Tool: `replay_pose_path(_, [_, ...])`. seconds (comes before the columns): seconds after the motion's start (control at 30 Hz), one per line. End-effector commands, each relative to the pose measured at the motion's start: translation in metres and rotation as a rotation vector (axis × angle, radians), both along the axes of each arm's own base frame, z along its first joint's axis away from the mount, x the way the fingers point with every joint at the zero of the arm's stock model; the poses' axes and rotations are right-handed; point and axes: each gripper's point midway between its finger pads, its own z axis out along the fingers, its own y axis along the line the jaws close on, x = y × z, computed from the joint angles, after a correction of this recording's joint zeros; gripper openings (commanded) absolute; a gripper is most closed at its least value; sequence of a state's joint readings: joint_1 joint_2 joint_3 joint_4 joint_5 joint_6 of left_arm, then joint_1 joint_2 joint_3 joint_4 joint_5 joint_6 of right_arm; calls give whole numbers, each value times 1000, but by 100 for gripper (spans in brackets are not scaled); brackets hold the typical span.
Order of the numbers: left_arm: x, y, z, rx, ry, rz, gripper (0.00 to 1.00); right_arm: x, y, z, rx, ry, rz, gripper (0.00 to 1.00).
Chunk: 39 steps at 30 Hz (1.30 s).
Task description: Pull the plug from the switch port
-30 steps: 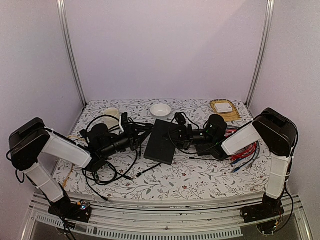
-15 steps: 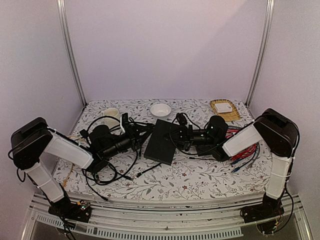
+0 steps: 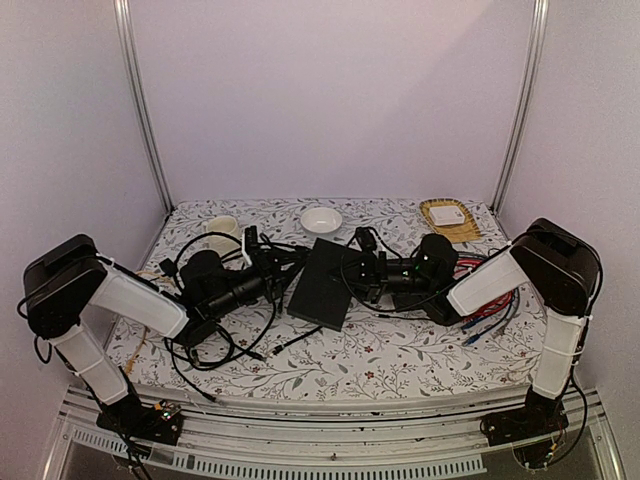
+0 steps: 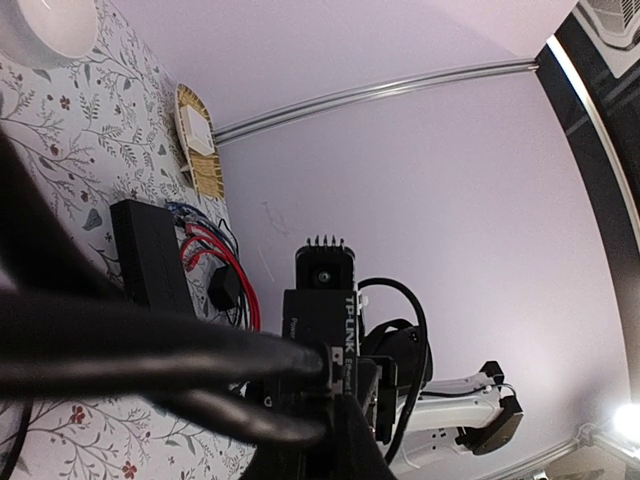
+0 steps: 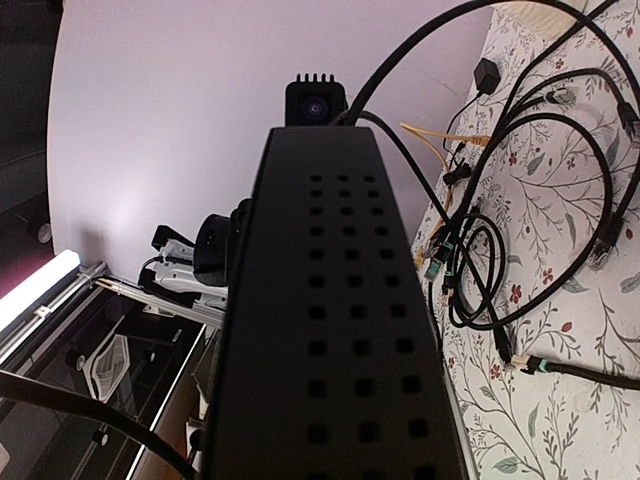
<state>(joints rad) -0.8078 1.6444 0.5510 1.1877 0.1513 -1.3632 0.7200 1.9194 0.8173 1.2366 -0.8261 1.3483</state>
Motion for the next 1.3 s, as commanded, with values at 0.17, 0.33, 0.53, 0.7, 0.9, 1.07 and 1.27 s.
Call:
replay_pose_path(0.17, [-7,-4,22,-69,-57,-13,3,48,-24,23,59,-25,-260,2])
replay_pose_path(0.33, [-8,-1,21,-68,-55,-10,3,49,-27,25,62,-28,-276,2])
replay_pose_path(0.53, [-10,2,21,-67,-52,-3,6,50,-31,28,65,-35,-300,2])
replay_pose_path(0.7, [-12,2,21,-67,-51,-3,7,49,-33,32,71,-42,-305,2])
replay_pose_path(0.9, [-13,7,18,-63,-41,17,8,46,-37,33,69,-46,-312,2])
replay_pose_path(1.07, [-13,9,18,-62,-41,22,9,45,-39,35,72,-51,-317,2])
replay_pose_path(1.27, [-13,9,18,-60,-39,24,12,45,-39,37,77,-57,-318,2])
